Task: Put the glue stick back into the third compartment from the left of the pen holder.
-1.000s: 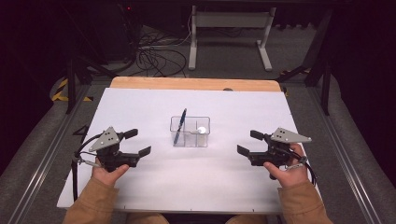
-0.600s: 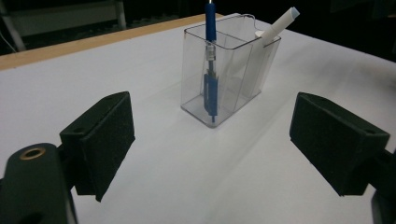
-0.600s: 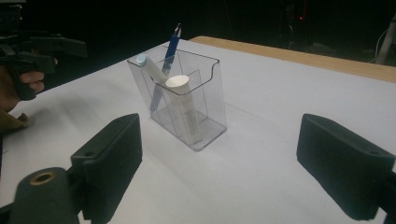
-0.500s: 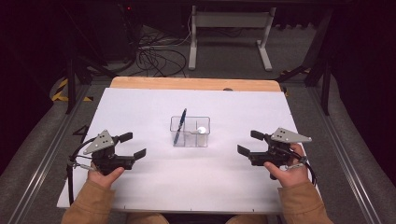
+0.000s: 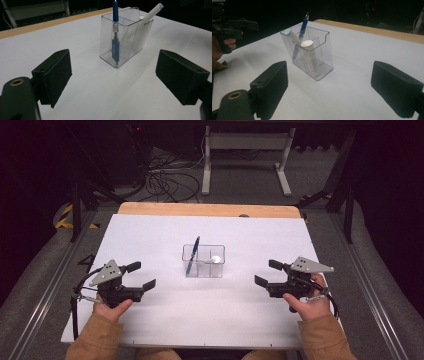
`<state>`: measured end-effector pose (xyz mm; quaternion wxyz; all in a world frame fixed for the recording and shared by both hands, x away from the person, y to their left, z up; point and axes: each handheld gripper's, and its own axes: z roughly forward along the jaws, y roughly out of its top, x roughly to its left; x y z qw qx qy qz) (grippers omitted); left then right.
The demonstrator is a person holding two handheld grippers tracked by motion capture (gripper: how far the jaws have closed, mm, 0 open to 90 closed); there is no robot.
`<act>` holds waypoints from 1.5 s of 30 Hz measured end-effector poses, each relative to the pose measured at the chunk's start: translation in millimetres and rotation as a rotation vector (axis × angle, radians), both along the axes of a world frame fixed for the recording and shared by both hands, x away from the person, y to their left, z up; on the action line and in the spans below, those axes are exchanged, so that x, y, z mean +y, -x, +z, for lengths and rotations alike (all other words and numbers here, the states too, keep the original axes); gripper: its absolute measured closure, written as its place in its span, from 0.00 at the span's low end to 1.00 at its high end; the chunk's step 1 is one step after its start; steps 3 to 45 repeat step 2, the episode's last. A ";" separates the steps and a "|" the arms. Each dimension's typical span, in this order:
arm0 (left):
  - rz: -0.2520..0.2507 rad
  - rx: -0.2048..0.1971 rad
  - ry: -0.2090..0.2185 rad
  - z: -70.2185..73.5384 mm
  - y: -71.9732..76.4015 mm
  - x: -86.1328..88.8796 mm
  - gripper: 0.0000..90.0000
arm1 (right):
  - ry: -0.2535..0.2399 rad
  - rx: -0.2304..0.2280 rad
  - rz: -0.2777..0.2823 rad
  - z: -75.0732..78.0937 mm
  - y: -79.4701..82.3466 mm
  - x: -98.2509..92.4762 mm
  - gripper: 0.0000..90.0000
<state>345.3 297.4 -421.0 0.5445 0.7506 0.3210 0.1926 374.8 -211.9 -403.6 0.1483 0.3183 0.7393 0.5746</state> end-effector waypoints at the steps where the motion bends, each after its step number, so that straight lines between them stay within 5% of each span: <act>1: 0.001 -0.002 -0.001 0.0 0.1 -0.1 0.15 | 0.002 -0.002 0.000 0.0 -0.1 -0.1 0.16; 45: 0.000 -0.003 -0.001 0.0 0.1 0.1 0.15 | 0.000 0.000 -0.001 0.0 0.0 0.0 0.16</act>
